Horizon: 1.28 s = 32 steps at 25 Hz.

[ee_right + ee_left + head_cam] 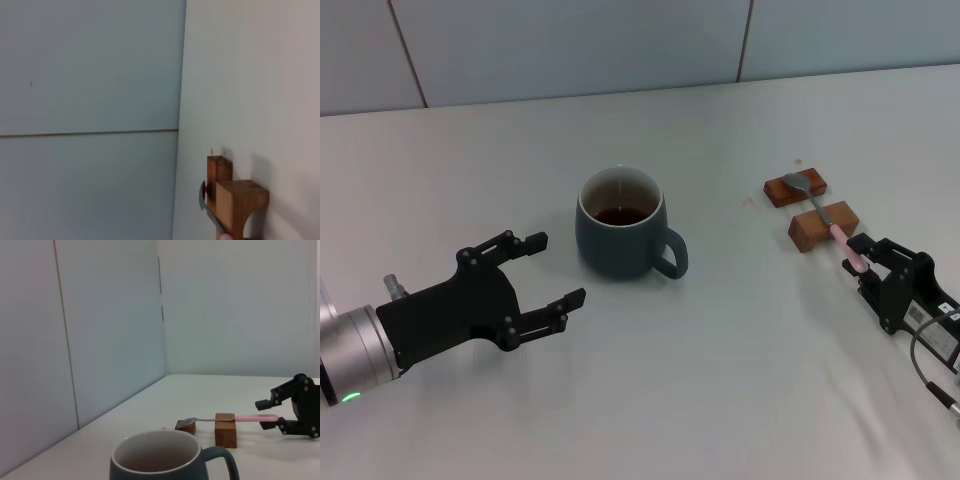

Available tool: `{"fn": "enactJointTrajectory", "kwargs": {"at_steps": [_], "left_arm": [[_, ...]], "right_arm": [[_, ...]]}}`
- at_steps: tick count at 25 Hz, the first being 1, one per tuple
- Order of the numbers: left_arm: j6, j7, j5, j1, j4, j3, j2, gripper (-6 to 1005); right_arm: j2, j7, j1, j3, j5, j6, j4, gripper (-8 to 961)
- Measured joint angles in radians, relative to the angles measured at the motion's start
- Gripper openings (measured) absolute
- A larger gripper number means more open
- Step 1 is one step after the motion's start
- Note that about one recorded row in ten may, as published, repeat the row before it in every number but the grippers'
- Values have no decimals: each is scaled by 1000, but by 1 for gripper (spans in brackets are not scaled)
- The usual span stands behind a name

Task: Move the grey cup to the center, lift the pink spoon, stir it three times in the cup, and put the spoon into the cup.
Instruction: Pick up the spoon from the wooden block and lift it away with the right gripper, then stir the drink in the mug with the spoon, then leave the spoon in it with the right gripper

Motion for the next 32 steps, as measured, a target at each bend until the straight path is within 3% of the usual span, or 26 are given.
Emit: {"fn": "enactJointTrajectory", "kwargs": {"at_steps": [6,11,18,23,24,25,28,29,30,31,32], "left_arm": [[3,2,0,1,2,3,-1,813],[7,2,0,4,5,3,-1,813],[36,-4,-1,7,10,3,0,812],[47,-5,-2,11,15,3,2,812],[46,-6,-2,11,16,3,2,812],[46,-6,-2,11,16,3,2,813],[44,-20,-2,12,32,3,3,813],[43,-27,-1,12,36,5,3,813],[43,-31,-1,12,38,6,2,812],[41,-34,-1,11,40,8,1,812],[41,-34,-1,11,40,8,1,811]], "right_arm": [[0,-38,-6,5,-2,-11,0,351],[0,-95,-15,8,1,-43,0,147],[-2,-272,-57,81,5,-258,-42,115],[-2,-299,-60,124,6,-445,-246,115],[-2,-302,-53,171,19,-535,-353,115],[-2,-302,-53,171,19,-535,-353,115],[0,-243,-25,191,57,-669,-576,115],[5,-159,7,181,69,-722,-765,115],[5,-159,7,181,69,-722,-765,115],[9,-87,37,176,69,-738,-918,115],[9,-87,37,176,69,-738,-918,115]]}}
